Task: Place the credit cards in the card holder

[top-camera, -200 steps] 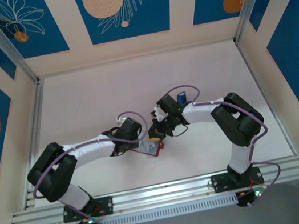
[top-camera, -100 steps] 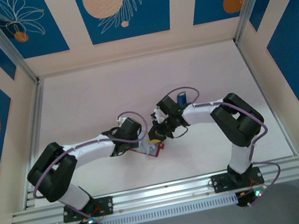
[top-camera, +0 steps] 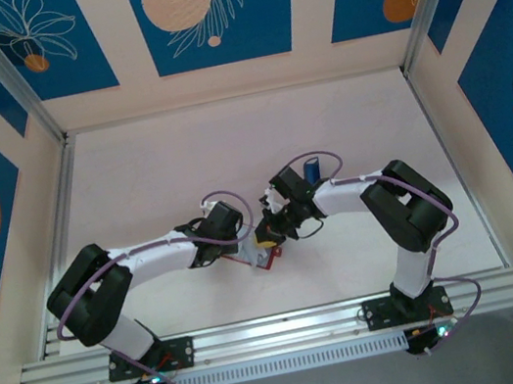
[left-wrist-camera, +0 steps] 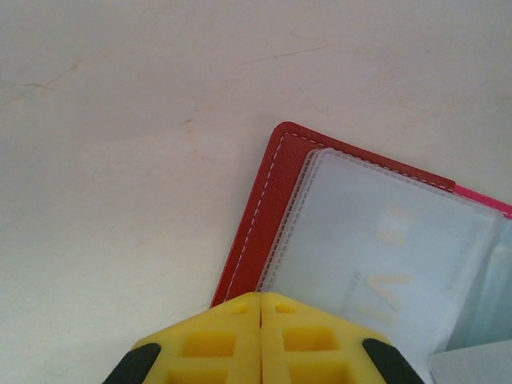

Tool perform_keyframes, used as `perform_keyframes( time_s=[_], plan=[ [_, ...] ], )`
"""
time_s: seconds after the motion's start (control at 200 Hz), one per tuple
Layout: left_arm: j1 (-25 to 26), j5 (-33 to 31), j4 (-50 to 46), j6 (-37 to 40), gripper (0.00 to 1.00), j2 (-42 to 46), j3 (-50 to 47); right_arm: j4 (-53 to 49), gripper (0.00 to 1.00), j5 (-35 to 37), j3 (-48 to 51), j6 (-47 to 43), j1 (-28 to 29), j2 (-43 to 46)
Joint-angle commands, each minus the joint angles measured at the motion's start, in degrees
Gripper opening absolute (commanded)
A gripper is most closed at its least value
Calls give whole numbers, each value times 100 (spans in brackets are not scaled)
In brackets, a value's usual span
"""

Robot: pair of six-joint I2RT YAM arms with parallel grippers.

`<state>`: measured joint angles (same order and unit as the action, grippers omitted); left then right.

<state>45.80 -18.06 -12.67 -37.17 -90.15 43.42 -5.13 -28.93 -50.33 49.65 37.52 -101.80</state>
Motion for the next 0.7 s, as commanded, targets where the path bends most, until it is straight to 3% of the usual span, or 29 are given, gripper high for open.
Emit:
perform_keyframes(
  time_s=[0.0, 0.695],
  plan=[
    [-27, 192, -294, -63, 7, -270, -202, -108, 0, -98, 93, 120, 67, 46],
    [-14, 211, -298, -88, 7, -242, -257, 467, 0, 8, -101, 520, -130, -407]
  ],
)
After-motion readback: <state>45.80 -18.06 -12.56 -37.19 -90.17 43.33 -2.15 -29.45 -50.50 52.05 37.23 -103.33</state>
